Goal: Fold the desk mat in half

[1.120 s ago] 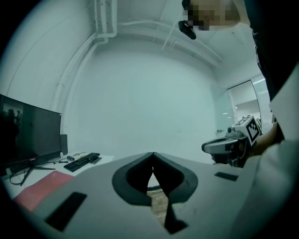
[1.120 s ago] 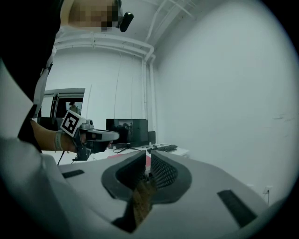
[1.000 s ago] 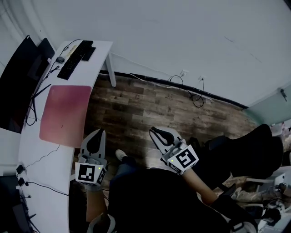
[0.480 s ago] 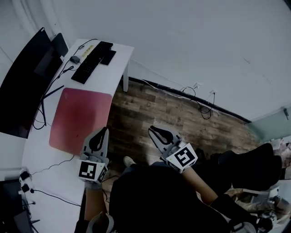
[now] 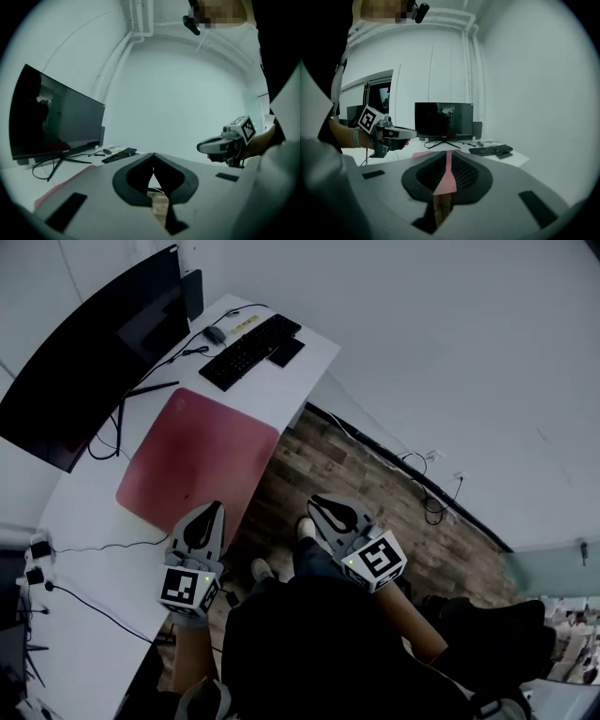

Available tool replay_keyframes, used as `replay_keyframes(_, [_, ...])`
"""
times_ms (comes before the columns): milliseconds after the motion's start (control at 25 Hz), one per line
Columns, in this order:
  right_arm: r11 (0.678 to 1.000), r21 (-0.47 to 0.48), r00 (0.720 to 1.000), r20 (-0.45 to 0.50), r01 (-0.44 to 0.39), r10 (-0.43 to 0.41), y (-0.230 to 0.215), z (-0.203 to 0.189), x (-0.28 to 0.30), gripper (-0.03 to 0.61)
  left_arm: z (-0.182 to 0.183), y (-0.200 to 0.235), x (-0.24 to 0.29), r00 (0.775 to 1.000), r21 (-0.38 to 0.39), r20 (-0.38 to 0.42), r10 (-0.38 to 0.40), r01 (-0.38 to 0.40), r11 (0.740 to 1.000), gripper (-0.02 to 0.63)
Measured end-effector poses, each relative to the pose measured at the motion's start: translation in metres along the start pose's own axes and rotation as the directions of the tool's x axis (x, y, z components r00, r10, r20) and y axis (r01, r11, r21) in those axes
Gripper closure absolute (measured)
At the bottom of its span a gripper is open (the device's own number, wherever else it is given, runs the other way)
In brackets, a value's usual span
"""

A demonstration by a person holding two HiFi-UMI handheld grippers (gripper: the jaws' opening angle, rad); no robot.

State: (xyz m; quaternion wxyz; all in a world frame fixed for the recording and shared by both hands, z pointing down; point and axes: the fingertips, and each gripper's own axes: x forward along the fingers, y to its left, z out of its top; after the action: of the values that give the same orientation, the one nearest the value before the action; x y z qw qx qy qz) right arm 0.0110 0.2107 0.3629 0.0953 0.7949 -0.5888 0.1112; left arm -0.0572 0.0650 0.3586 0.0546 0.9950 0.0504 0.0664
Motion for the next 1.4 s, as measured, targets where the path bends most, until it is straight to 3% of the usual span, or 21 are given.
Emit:
replay_keyframes(280, [0.984, 0.005, 0.983, -0.043, -0.179, 0.18, 0.012, 0.007, 0.064, 0.537, -0.017, 0.042, -0.029, 0.984, -0.064, -0.024, 0.177, -0.178, 0.982, 0.604])
replay_keyframes(520, [0.925, -0.046, 0.924, -0.093, -0.377, 0.371, 0.029, 0.014, 0.121, 0.537, -0.029, 0.073, -0.054, 0.934, -0.1, -0.032, 0.356, -0.357, 0.929, 0.604])
replay_keyframes(920, [0.736, -0.112, 0.743, -0.167, -0.667, 0.648, 0.06, 0.024, 0.196, 0.537, -0.061, 0.096, -0.082, 0.778, -0.186, -0.095, 0.621, -0.627, 0.757, 0.604])
replay_keyframes(1240, [0.575, -0.129, 0.589, -0.216, -0.808, 0.779, 0.087, 0.016, 0.223, 0.537, -0.096, 0.081, -0.1, 0.651, -0.245, -0.165, 0.741, -0.755, 0.608, 0.604])
replay_keyframes(1400, [0.504, -0.132, 0.521, -0.248, -0.854, 0.817, 0.101, 0.006, 0.224, 0.537, -0.124, 0.072, -0.108, 0.603, -0.312, -0.212, 0.769, -0.787, 0.532, 0.604])
